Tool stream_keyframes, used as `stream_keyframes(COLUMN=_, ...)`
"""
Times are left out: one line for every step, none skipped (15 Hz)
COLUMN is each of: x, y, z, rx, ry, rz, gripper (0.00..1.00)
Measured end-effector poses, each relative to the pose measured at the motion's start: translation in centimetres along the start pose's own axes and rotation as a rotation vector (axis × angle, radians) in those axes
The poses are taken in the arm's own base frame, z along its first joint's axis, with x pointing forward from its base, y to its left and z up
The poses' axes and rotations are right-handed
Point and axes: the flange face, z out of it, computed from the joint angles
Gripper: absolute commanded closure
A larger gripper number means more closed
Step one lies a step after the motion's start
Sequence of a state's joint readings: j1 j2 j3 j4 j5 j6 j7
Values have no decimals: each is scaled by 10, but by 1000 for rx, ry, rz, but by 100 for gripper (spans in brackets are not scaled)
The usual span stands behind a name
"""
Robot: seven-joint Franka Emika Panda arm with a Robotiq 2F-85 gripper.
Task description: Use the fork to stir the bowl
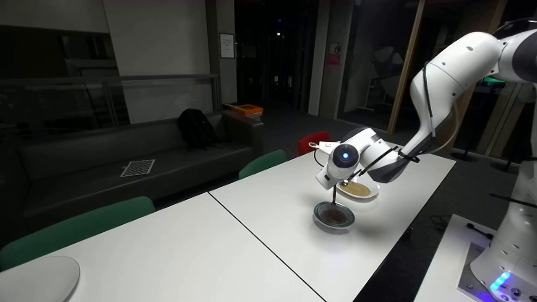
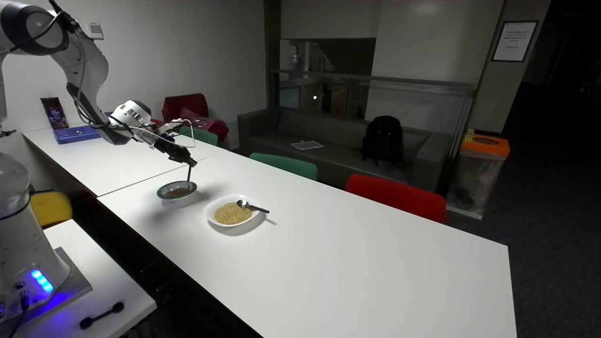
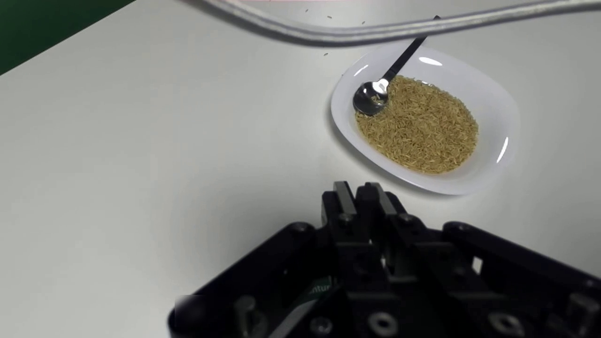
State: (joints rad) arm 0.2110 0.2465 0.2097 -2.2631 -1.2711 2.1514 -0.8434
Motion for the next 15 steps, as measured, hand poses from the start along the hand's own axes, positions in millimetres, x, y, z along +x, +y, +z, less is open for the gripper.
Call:
stream_keyframes(x=0, y=-1, z=1, rx=3, ry=0, rz=0, gripper=97)
stream_keyframes(x=-1, y=-2, z=2, rx=5, ry=0, rz=0, gripper=97)
stream_keyframes(x=0, y=-4, z=2, rx=6, ry=0, rz=-1, gripper=97)
stream_keyframes(x=0, y=-5, z=2, rx=7, ry=0, rz=-2, gripper=97)
stream_keyframes(x=0, y=-6, z=2, rx=8, ry=0, rz=-3, gripper=97)
stream_keyframes(x=1, y=-7, z=2, rx=9, ry=0, rz=-4, gripper=97)
stream_keyframes(x=1, y=-9, z=1, rx=9, ry=-1, rz=-6, gripper=97)
stream_keyframes(x=1, y=-10, z=0, rx=9, ry=-2, rz=-7, gripper=97)
stream_keyframes(x=1, y=-12, z=-1, rx=8, ry=-2, rz=-9, gripper=97)
stream_keyframes(x=2, y=-14, z=-2, rx=8, ry=-2, rz=-12, gripper=97)
stream_keyframes(x=3, y=-15, z=-3, rx=7, ry=-3, rz=-15, gripper=97)
stream_keyframes(x=4, y=-17, z=-4, rx=7, ry=-3, rz=-17, gripper=97)
stream_keyframes(x=5, y=-18, z=-6, rx=6, ry=-2, rz=-19, gripper=97)
stream_keyframes(x=6, y=-20, z=-7, rx=6, ry=-2, rz=-20, gripper=97)
stream_keyframes(x=6, y=-21, z=-9, rx=5, ry=-2, rz=-22, gripper=97)
